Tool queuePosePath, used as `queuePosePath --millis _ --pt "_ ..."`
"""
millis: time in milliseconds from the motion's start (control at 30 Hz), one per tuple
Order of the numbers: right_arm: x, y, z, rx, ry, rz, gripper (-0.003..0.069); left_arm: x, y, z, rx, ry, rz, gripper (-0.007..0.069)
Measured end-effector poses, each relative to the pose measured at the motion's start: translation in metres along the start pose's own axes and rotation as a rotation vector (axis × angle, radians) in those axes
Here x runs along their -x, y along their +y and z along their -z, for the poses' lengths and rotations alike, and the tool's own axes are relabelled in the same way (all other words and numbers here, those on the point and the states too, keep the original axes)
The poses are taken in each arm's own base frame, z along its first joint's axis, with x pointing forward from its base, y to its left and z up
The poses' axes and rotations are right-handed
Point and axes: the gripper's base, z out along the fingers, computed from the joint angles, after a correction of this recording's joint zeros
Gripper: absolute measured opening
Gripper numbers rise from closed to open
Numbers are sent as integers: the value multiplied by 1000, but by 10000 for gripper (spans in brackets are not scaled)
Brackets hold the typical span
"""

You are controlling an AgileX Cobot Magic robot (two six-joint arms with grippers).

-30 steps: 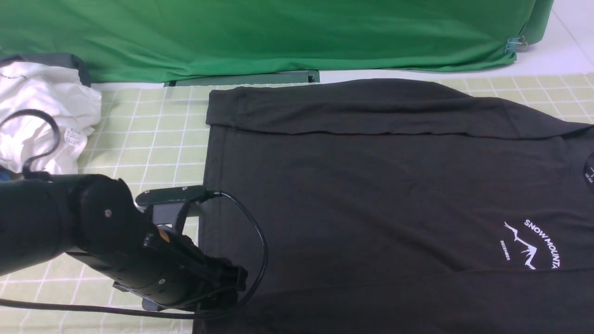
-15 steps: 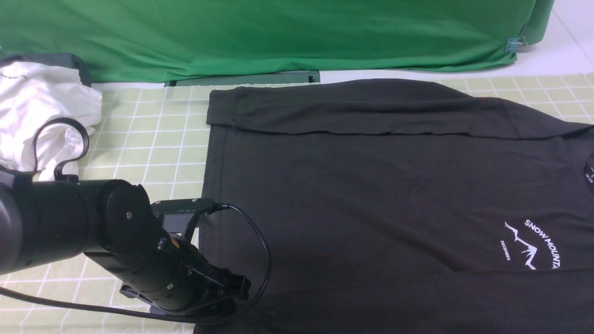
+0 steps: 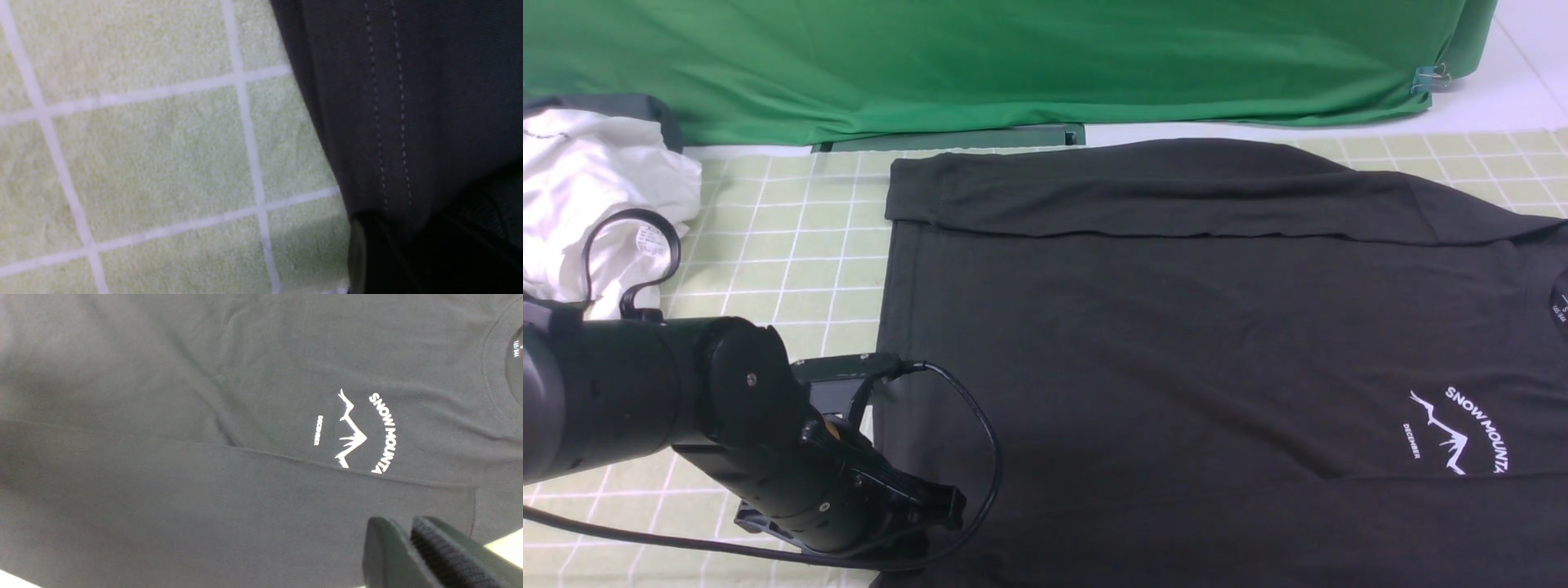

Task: Fold a long-sleeved shirt over a green coffee tablecloth.
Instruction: 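Grasp the left edge of the dark T-shirt lying flat on the table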

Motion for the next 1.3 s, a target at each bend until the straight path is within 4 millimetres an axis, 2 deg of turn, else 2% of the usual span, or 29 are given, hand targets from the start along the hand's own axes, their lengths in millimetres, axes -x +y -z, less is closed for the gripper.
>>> queuePosePath --millis 267,500,667,767,1067,1233,1300 --pt "0 0 0 0 0 0 117 -1 1 2 20 31 -12 332" --pt "0 0 0 -1 -5 0 123 10 -6 11 8 17 -37 347" --pt "1 0 0 -2 -10 0 123 8 -7 11 3 44 -30 314" --pt "1 0 0 -3 -13 0 125 6 -6 11 8 75 -33 268" --pt "1 0 0 -3 -14 0 139 7 -5 8 6 49 -89 196" --pt "1 0 0 -3 -14 0 146 6 -7 8 -12 56 -115 104" --pt "1 0 0 -3 -14 0 153 6 -7 8 -19 56 -133 31"
